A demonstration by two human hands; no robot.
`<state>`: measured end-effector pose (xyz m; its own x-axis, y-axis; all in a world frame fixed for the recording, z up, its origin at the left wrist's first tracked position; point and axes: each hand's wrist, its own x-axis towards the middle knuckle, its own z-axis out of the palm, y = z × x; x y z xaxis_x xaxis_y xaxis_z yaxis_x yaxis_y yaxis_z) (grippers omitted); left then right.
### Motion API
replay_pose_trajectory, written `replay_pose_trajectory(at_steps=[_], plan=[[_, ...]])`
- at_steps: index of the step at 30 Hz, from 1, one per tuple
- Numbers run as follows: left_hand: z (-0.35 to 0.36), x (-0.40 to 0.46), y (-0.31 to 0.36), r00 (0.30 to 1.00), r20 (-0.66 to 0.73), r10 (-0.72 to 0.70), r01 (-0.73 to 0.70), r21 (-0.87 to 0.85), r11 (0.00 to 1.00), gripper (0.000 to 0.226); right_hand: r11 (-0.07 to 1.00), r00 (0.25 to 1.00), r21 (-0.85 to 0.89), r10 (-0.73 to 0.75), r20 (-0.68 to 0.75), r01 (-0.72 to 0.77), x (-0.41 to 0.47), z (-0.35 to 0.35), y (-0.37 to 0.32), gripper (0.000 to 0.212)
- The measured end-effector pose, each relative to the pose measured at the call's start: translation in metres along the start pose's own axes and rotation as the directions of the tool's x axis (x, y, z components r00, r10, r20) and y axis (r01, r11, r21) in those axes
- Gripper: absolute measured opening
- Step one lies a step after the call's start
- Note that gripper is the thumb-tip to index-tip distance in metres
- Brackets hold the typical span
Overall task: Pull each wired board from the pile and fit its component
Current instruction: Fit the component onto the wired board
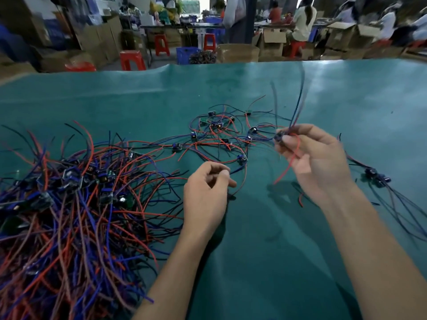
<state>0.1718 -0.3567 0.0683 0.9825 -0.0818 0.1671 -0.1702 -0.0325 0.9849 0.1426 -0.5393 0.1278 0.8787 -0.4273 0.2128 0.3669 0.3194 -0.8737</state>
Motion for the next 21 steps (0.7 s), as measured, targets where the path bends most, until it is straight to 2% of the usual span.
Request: replay_pose_trajectory(at_steps=[2, 5, 7, 11, 17, 21], plan=[[0.001, -0.002, 0.006, 0.997, 0.073, -0.001, 0.006, -0.07, 0.998, 0.02, 1.0, 0.993, -0.029, -0.006, 0.115, 0.009, -0.006, 0.01, 0.004, 0.023], [0.002, -0.004, 0.013, 0.991, 0.135, -0.012, 0.038, -0.19, 0.981, 0.039, 0.95, 0.975, -0.304, -0.003, 0.224, 0.073, -0.019, 0.026, 0.024, 0.036], [0.002, -0.005, 0.015, 0.989, 0.144, 0.018, 0.012, -0.203, 0.979, 0.04, 0.907, 0.967, -0.408, 0.004, 0.255, 0.104, -0.024, 0.032, 0.035, 0.041], [0.0, -0.004, 0.014, 0.988, 0.157, 0.001, 0.044, -0.282, 0.959, 0.016, 0.924, 0.973, -0.376, 0.016, 0.231, 0.074, -0.022, 0.033, 0.035, 0.041], [-0.001, -0.002, 0.012, 0.994, 0.107, -0.013, 0.04, -0.255, 0.966, 0.025, 0.962, 0.984, -0.274, 0.07, 0.166, -0.022, -0.022, 0.033, 0.037, 0.035], [-0.001, 0.0, 0.01, 0.999, 0.041, -0.03, 0.039, -0.257, 0.966, 0.023, 0.942, 0.99, -0.335, 0.03, 0.141, 0.019, -0.02, 0.028, 0.039, 0.025]])
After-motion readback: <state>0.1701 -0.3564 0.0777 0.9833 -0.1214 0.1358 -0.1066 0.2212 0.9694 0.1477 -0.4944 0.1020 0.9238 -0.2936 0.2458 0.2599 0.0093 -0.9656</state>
